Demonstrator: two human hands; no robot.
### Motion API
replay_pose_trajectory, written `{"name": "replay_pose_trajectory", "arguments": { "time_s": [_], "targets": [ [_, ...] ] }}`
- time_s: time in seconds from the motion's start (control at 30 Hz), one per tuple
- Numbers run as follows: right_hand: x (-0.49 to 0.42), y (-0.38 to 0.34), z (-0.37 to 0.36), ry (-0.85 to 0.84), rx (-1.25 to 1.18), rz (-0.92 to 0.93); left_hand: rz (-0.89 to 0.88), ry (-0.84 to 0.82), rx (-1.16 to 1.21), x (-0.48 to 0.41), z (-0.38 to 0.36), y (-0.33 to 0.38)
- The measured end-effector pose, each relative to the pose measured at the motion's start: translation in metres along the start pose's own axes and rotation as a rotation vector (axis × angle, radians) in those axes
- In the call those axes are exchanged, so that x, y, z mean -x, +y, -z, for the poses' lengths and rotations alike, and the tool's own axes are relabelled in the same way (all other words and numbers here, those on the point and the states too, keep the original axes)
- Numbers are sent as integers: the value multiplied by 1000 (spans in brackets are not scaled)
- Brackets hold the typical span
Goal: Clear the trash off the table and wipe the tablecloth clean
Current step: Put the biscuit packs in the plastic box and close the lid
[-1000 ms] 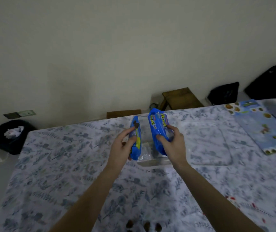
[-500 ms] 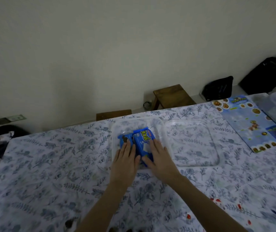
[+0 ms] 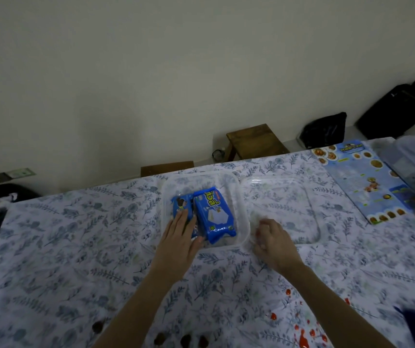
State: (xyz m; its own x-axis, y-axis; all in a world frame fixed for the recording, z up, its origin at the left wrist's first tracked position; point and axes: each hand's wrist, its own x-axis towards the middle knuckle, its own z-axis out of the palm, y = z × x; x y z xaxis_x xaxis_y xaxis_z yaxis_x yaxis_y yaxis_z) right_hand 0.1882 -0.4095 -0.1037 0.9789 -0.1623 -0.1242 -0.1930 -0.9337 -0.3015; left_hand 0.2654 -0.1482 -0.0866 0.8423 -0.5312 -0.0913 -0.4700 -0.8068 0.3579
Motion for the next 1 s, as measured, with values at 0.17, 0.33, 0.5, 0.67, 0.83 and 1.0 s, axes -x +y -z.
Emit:
{"name": "replay_pose_trajectory", "arguments": {
  "time_s": [0.17, 0.33, 0.5, 0.67, 0.83, 1.0],
  "targets": [
    [-3, 9, 11, -86, 107, 116, -23, -33, -14, 3, -2, -3],
    [5, 6, 21, -37, 298, 117, -43, -62, -17, 3, 1, -4],
    [-17, -23, 111, 550, -366, -99, -38, -52, 40, 3, 3, 0],
    [-46, -64, 161, 859, -1248, -129, 45, 83, 471, -5, 25, 22],
    [-40, -121, 138, 580, -1783, -275, 305, 229, 1214, -25, 71, 42],
    [-9, -128, 93, 227, -1903, -286, 637, 342, 1346, -39, 83, 13]
  ]
}}
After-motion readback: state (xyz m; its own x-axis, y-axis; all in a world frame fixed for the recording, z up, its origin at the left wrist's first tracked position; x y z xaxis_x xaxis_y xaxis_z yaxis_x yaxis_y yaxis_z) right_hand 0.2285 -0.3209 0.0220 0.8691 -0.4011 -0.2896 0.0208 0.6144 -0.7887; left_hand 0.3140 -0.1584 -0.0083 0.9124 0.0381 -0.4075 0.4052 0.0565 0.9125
